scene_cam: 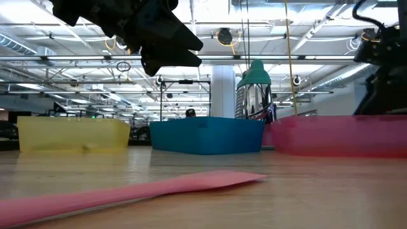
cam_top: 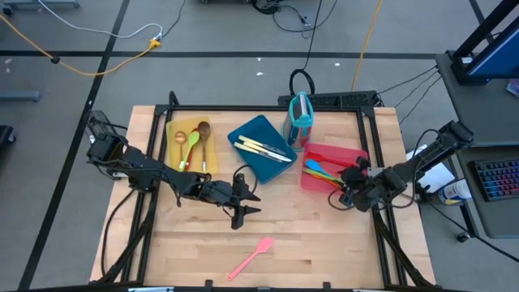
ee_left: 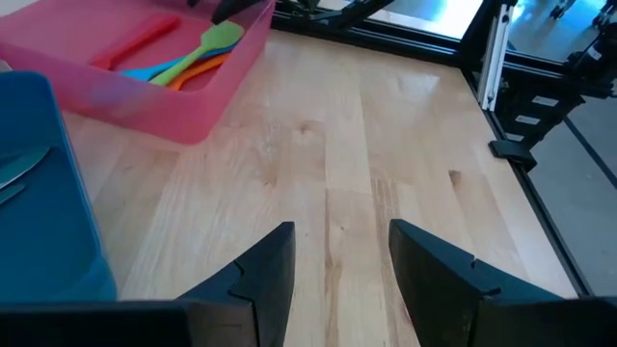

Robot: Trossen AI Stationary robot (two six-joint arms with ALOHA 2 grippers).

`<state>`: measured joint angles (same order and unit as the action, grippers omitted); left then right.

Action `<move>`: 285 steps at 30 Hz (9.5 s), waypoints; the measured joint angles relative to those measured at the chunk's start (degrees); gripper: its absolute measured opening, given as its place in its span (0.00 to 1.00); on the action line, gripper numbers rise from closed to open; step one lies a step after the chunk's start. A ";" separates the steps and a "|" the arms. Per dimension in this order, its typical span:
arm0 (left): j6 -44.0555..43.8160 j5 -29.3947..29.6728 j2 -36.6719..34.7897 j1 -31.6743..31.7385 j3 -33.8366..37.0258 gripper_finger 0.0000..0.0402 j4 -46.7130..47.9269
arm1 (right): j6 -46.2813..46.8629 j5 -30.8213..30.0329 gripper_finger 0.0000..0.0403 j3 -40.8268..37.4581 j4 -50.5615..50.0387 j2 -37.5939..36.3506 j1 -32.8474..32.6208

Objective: Pick & Place Kitchen Items
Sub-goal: Put the pink spatula into the pink bin

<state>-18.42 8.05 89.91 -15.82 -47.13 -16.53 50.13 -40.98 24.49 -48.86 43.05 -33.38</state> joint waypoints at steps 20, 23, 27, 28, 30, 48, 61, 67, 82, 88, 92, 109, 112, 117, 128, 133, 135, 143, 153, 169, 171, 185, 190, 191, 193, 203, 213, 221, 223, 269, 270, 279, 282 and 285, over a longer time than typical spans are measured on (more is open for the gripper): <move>-4.74 0.00 0.00 -6.37 0.00 0.44 0.02 | -46.97 6.79 0.48 0.37 76.25 11.56 0.02; -5.83 0.00 0.00 -8.34 0.00 0.44 0.02 | -47.06 6.85 0.51 0.37 81.34 16.23 0.02; -6.61 0.00 0.00 -10.95 0.00 0.44 0.02 | -44.63 7.03 0.53 0.37 85.41 21.90 0.02; -6.98 0.02 0.00 -11.52 0.00 0.44 0.02 | -43.84 7.04 0.53 0.37 86.42 23.19 0.02; -7.69 0.95 0.00 -12.75 0.00 0.44 0.03 | -42.67 7.27 0.52 0.37 88.48 25.63 0.02; -16.34 16.34 4.52 -23.25 -0.02 0.44 -2.31 | -42.05 12.82 0.50 0.39 110.58 41.96 0.04; -14.33 25.25 19.76 -30.17 -3.60 0.43 -13.03 | -42.90 14.27 0.50 0.39 112.99 43.05 0.18; -12.59 26.70 25.94 -31.81 -10.22 0.43 -6.91 | -44.96 14.31 0.50 0.39 113.55 43.05 0.43; -23.66 27.63 27.04 -35.10 -11.63 0.43 1.42 | -44.89 15.79 0.50 0.39 114.20 43.05 0.41; -29.27 28.27 29.08 -35.64 -11.68 0.43 1.06 | -44.85 15.81 0.50 0.39 114.20 43.05 0.41; -31.97 28.21 30.36 -35.51 -11.72 0.43 0.10 | -44.85 15.81 0.50 0.39 114.19 43.05 0.41; -30.41 11.77 29.70 -28.60 -18.89 0.12 22.14 | -44.88 15.79 0.50 0.39 113.75 43.05 0.41; -30.31 11.24 29.62 -27.85 -19.04 0.11 23.58 | -44.90 15.79 0.50 0.39 113.72 43.05 0.41; -24.33 10.61 29.65 -26.57 -18.29 0.14 16.39 | -44.83 21.10 0.50 0.39 113.27 43.05 0.43; -31.11 8.34 29.75 -26.57 -18.53 0.30 20.55 | -46.41 26.99 0.50 16.82 93.09 55.86 0.03; -31.21 9.76 29.75 -26.61 -18.53 0.29 20.61 | -45.90 32.75 0.50 23.53 91.42 64.46 0.17; -31.19 10.54 29.77 -26.59 -18.53 0.27 20.48 | -45.73 32.93 0.50 25.20 91.47 67.13 0.30; -30.80 11.13 29.81 -26.48 -18.43 0.23 19.83 | -41.55 32.67 0.50 28.39 91.44 75.03 2.54; -30.31 11.38 29.86 -26.45 -18.43 0.22 19.64 | -40.75 36.29 0.58 28.50 92.15 77.37 3.01; -29.29 11.72 29.91 -26.35 -18.36 0.22 19.08 | -40.24 40.20 0.24 28.54 88.10 77.35 3.85; -29.29 11.75 29.92 -26.35 -18.36 0.22 19.09 | -40.22 39.90 0.23 28.52 87.85 77.35 3.31; -25.79 12.94 30.03 -26.24 -18.12 0.22 12.28 | -38.14 39.93 0.14 28.41 89.29 77.41 1.29; -23.53 14.30 30.03 -26.26 -18.18 0.22 12.57 | -37.33 40.53 0.08 28.41 89.56 77.39 1.02; -23.42 14.36 30.04 -26.26 -18.20 0.22 12.57 | -37.31 40.56 0.07 28.41 89.82 77.39 0.94; -23.25 14.45 30.06 -26.24 -18.21 0.22 12.57 | -37.27 40.53 0.05 28.41 90.52 77.39 0.75; -21.24 14.75 30.12 -26.09 -18.25 0.22 12.26 | -38.77 39.73 0.04 28.39 92.40 76.58 0.28; -19.79 16.42 21.31 -24.55 -18.08 0.22 21.22 | -39.67 39.16 0.03 28.37 81.75 69.22 0.02; -16.10 20.36 15.32 -23.71 -18.22 0.22 24.63 | -39.20 36.98 0.01 28.26 70.86 62.96 -0.20; -16.15 20.68 14.55 -23.75 -18.12 0.22 24.85 | -39.24 35.56 0.01 28.26 68.91 61.77 -0.58; -17.85 21.99 13.09 -23.62 -18.29 0.22 28.39 | 10.85 13.03 0.00 27.43 -31.76 5.02 -3.22; -17.83 21.99 13.09 -23.62 -18.29 0.22 28.38 | 10.92 13.95 0.00 26.78 -31.45 5.04 -3.22; -17.83 22.00 13.07 -23.43 -18.32 0.22 28.36 | 10.81 17.21 0.00 20.41 -28.36 5.06 -3.20; -17.81 22.01 13.07 -23.13 -18.32 0.22 28.37 | 10.09 17.02 0.00 18.81 -27.27 5.04 -3.20; -17.80 22.01 13.04 -22.71 -18.32 0.22 28.36 | 8.52 17.04 0.01 16.43 -25.25 5.04 -3.20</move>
<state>-36.22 30.06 102.95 -38.53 -65.45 11.83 58.65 -23.94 40.92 -74.11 48.10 -36.58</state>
